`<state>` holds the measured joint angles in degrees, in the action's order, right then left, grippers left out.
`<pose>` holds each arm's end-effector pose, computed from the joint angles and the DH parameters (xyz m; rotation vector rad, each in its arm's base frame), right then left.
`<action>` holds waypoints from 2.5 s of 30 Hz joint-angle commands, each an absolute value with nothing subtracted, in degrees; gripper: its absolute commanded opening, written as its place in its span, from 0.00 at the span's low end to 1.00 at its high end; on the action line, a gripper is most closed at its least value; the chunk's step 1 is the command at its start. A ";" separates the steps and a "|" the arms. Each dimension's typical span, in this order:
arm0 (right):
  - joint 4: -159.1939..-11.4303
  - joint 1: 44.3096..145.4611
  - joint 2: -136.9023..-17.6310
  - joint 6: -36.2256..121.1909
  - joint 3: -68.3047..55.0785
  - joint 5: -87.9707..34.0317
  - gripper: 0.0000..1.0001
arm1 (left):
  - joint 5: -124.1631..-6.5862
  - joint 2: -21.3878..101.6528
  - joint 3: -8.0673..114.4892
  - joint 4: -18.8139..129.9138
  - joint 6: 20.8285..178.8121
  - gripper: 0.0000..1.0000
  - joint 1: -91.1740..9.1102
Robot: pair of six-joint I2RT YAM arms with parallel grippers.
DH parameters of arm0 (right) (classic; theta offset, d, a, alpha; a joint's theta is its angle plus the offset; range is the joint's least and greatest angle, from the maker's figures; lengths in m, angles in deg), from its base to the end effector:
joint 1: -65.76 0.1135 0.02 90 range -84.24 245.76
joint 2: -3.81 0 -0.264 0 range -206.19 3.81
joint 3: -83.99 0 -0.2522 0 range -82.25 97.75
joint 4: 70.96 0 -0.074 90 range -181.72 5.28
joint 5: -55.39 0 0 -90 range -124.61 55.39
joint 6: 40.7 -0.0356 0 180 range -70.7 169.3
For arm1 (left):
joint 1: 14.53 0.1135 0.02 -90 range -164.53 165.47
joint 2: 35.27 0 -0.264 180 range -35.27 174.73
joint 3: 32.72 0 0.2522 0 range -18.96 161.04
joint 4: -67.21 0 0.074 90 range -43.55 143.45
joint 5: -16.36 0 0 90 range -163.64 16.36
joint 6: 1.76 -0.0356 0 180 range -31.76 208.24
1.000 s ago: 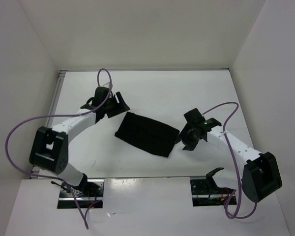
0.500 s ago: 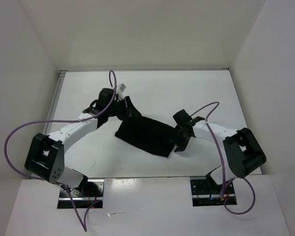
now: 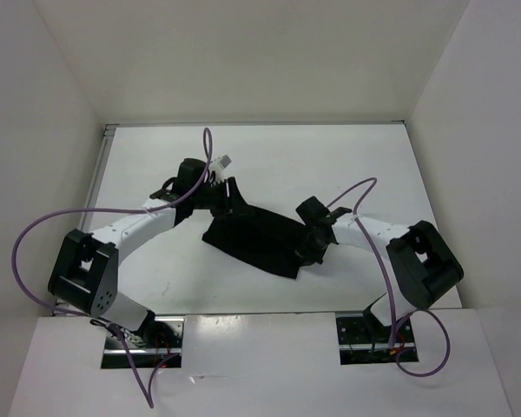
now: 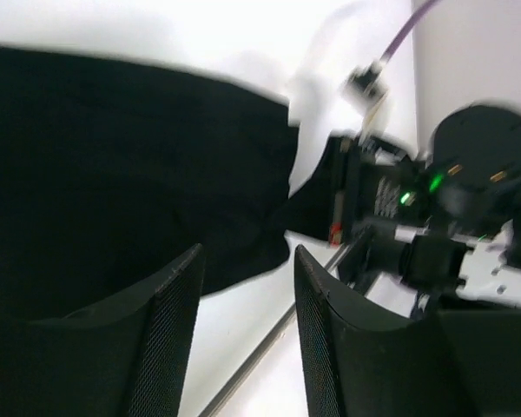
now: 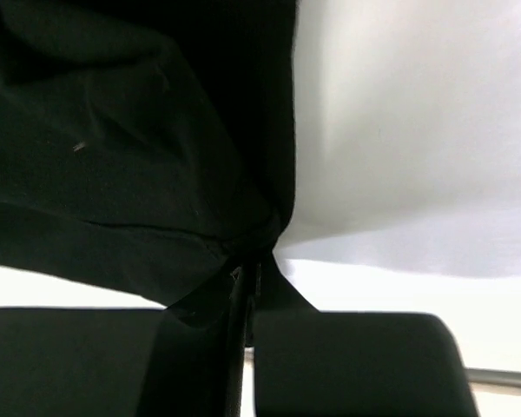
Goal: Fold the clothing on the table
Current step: Fold the skirt
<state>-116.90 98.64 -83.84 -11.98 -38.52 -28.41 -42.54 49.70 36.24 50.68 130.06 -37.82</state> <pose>0.2108 0.1409 0.1444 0.7243 2.9438 0.3824 0.2934 -0.1463 0.2507 -0.0239 2.3101 -1.2093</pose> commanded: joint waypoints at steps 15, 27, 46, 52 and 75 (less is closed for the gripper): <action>-126.20 97.49 -90.67 -1.15 -23.10 -41.99 0.00 | -35.12 66.50 41.33 44.93 122.08 0.36 -46.25; -126.20 97.49 -90.14 -0.62 -21.87 -40.32 0.00 | -43.49 70.11 43.53 42.38 123.92 0.00 -47.40; -126.47 96.96 -81.63 -1.15 -16.86 -35.24 0.00 | -52.28 77.22 43.18 37.89 124.45 0.00 -50.92; -120.50 96.96 -75.03 -2.82 -15.54 -25.57 0.00 | -50.79 80.38 47.22 39.03 124.45 0.00 -52.76; -121.89 94.67 -77.57 0.78 -16.16 -22.83 0.00 | -70.81 57.71 42.84 29.72 130.24 0.10 -34.85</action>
